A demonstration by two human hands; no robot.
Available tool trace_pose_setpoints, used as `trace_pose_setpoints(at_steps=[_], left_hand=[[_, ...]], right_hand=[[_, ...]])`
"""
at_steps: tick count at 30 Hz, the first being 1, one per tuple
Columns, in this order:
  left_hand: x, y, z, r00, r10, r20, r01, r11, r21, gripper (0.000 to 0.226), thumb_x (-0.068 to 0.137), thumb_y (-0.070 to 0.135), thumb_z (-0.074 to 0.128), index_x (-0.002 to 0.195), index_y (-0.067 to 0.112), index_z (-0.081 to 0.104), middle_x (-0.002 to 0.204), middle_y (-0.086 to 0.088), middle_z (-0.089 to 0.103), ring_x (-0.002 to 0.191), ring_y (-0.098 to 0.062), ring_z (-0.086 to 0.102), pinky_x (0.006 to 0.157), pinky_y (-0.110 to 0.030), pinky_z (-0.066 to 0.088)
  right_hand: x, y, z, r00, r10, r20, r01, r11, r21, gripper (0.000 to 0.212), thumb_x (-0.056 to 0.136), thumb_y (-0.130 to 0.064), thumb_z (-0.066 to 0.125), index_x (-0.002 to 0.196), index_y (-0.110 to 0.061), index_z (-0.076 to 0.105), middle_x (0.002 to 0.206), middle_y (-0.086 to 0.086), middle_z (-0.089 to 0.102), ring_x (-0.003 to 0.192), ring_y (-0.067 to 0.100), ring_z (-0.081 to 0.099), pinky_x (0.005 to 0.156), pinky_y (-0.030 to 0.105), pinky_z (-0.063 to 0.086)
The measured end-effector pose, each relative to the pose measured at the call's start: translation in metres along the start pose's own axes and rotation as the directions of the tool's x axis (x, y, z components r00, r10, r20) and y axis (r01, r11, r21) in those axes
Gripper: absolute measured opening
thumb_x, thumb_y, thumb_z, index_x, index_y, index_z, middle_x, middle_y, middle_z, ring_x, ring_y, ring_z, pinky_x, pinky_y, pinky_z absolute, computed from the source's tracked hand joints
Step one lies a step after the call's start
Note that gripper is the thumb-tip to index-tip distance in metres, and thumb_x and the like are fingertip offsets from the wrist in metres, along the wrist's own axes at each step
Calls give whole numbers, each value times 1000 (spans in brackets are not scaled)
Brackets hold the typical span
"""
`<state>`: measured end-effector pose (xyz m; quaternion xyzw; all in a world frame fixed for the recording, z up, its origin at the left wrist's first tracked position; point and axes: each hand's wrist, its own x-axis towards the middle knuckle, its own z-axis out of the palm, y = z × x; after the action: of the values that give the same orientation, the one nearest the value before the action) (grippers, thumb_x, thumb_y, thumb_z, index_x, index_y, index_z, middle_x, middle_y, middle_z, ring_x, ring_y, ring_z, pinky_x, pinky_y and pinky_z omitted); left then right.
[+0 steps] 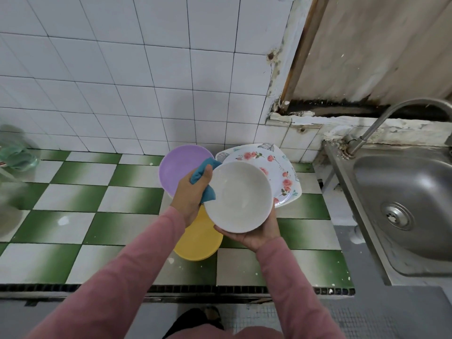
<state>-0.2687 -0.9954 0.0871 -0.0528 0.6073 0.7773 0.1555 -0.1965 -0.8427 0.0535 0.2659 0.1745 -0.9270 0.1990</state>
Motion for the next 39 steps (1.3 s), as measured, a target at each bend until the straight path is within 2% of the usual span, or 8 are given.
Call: trace_pose_setpoints(at_steps=[5, 8, 12, 16, 20, 24, 30, 39], left_hand=[[-10, -4, 8, 898, 381, -218, -303, 897, 321, 29, 99, 37, 53, 124, 24, 61, 100, 3, 66, 87, -7, 61, 82, -24, 53], [-12, -20, 17, 763, 644, 54, -554, 608, 569, 51, 101, 38, 47, 148, 21, 38, 138, -1, 54, 125, -15, 52, 105, -27, 44], [-16, -55, 36, 854, 351, 383, -473, 218, 854, 65, 99, 40, 26, 151, 29, -12, 159, 18, -16, 145, -3, -24, 123, -35, -3], [-21, -38, 35, 886, -39, 461, -451, 153, 879, 63, 105, 42, 20, 151, 26, -20, 161, 8, -23, 145, -12, -25, 116, -32, -16], [-28, -5, 41, 794, -267, 547, -498, 231, 836, 57, 107, 39, 19, 156, 25, -6, 163, 7, -15, 149, -17, -16, 120, -35, -9], [-33, 8, 45, 733, -362, 577, -480, 326, 814, 58, 102, 56, 25, 155, 34, 18, 164, 5, 16, 151, -16, 9, 123, -36, 5], [-47, 26, 64, 612, -365, 701, -522, 479, 706, 51, 101, 56, 32, 124, 22, 62, 121, -1, 65, 111, -19, 58, 104, -36, 41], [-75, 5, 104, 627, -449, 637, 291, 893, 343, 35, 101, 47, 43, 107, 24, 69, 105, -2, 75, 99, -22, 69, 96, -44, 51]], right_hand=[[3, 4, -3, 998, -59, 17, 58, 996, 69, 73, 77, -72, 60, 126, -17, 63, 118, 22, 69, 110, 47, 61, 93, 67, 46], [1, 15, 9, 996, -87, 18, 85, 994, 66, 74, 72, -69, 66, 128, -21, 65, 122, 19, 68, 115, 44, 59, 97, 60, 48], [4, 29, 21, 977, -207, 49, 205, 977, 58, 68, 81, -70, 54, 125, -21, 71, 129, 12, 67, 117, 34, 64, 104, 50, 47], [-3, 29, 25, 967, -255, 14, 255, 967, -8, 76, 69, -71, 60, 128, -23, 66, 130, 11, 66, 128, 33, 55, 115, 53, 33], [-11, 26, 26, 955, -296, -26, 297, 954, 47, 66, 82, -73, 49, 97, -18, 82, 116, 13, 72, 114, 33, 63, 102, 51, 45], [-21, 24, 25, 893, -448, 36, 440, 888, 133, 63, 82, -64, 56, 111, -11, 77, 122, 15, 68, 111, 36, 65, 106, 53, 46], [-52, 25, 8, 816, -578, 19, 569, 807, 157, 62, 84, -60, 54, 109, -7, 77, 113, 20, 70, 98, 36, 71, 90, 53, 55], [-137, 33, -44, 751, -613, -245, 648, 756, 94, 75, 79, -71, 54, 130, -17, 62, 123, 17, 68, 117, 43, 61, 99, 65, 45]])
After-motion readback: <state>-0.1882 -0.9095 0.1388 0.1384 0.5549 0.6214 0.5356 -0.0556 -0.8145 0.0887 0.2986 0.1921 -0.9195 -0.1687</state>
